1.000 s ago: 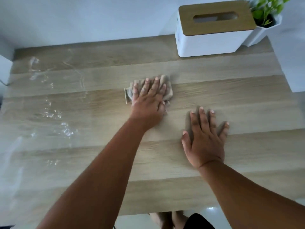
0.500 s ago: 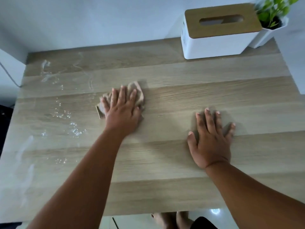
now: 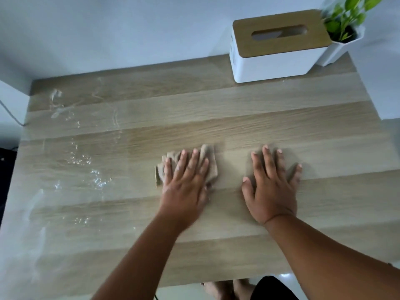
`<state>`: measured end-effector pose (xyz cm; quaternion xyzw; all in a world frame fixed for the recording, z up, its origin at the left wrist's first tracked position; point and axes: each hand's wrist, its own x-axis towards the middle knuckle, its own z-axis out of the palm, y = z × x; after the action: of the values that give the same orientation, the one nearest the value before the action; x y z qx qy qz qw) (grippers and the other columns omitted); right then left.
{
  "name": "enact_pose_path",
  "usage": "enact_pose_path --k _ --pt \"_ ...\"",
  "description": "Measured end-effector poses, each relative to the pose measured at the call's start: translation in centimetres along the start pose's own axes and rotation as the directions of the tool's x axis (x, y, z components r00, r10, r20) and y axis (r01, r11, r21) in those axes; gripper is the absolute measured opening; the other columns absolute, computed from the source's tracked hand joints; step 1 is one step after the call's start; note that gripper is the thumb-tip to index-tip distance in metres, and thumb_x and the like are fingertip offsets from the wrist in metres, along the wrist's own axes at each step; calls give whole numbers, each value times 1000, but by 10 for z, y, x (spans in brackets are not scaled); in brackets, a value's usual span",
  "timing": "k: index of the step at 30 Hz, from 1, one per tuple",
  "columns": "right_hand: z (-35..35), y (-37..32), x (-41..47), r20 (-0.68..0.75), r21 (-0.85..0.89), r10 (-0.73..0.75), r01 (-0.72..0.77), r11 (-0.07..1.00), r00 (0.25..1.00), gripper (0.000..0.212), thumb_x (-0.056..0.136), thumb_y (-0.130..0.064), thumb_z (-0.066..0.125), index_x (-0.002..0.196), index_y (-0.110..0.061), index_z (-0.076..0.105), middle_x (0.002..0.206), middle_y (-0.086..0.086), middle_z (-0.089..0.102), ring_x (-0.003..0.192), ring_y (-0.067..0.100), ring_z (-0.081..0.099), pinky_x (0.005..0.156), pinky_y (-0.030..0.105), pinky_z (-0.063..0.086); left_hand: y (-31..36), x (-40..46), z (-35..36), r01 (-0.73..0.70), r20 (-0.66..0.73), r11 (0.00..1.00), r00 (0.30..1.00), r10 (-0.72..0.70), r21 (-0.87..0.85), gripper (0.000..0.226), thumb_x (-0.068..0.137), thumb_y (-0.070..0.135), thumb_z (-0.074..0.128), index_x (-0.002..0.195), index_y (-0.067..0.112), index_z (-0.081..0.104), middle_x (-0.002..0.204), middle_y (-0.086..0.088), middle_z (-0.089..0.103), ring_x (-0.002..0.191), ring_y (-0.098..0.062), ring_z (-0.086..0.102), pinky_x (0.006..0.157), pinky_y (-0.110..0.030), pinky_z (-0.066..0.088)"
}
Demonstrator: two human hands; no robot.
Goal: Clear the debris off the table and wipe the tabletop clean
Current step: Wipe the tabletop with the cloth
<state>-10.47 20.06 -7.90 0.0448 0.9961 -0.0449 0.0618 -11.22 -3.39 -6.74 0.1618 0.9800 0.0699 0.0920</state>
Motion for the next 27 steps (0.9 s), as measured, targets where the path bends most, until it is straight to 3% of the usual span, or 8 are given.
enact_pose_path --k 6,10,14,18,22,27 --pt "5 2 -1 -55 4 -14 14 1000 998 76 91 -52 38 161 -23 36 174 3 17 160 35 11 120 74 5 1 -42 10 -25 -112 997 994 16 -78 76 82 30 54 157 23 44 170 -5 27 159 -32 18 121 -69 21" --pt "4 2 -1 -66 -11 -19 18 1000 998 76 91 -51 39 161 -21 36 173 4 18 160 34 12 120 74 5 -19 31 -7 150 -97 988 983 -154 -46 72 87 44 48 157 30 44 170 -6 29 158 -34 20 123 -68 12" --pt "4 2 0 -38 -7 -11 11 1000 999 77 92 -53 38 163 -24 30 174 3 17 161 33 11 119 75 8 -50 154 -27 243 -28 967 969 -246 -72 71 94 56 41 161 36 30 174 0 13 161 -30 8 124 -67 0" --pt "4 3 -1 -44 2 -17 17 1000 999 77 90 -53 42 162 -24 33 173 3 18 160 34 13 120 75 8 -60 246 -42 200 48 978 979 -198 -52 76 93 64 31 163 36 20 175 1 4 161 -30 -1 121 -70 -4" --pt "4 3 0 -16 4 -17 17 1000 1000 77 92 -53 41 163 -25 30 174 3 15 161 35 9 119 76 8 -57 247 -44 153 -10 986 988 -154 -69 87 83 67 11 162 34 24 175 0 7 161 -30 2 123 -68 -6" --pt "5 4 0 -4 -5 -20 20 1000 1000 76 95 -53 37 164 -25 25 174 3 12 161 34 4 120 75 7 -42 204 -32 63 -45 997 997 -65 -43 72 94 57 25 162 33 27 175 2 9 161 -29 3 124 -67 -5"
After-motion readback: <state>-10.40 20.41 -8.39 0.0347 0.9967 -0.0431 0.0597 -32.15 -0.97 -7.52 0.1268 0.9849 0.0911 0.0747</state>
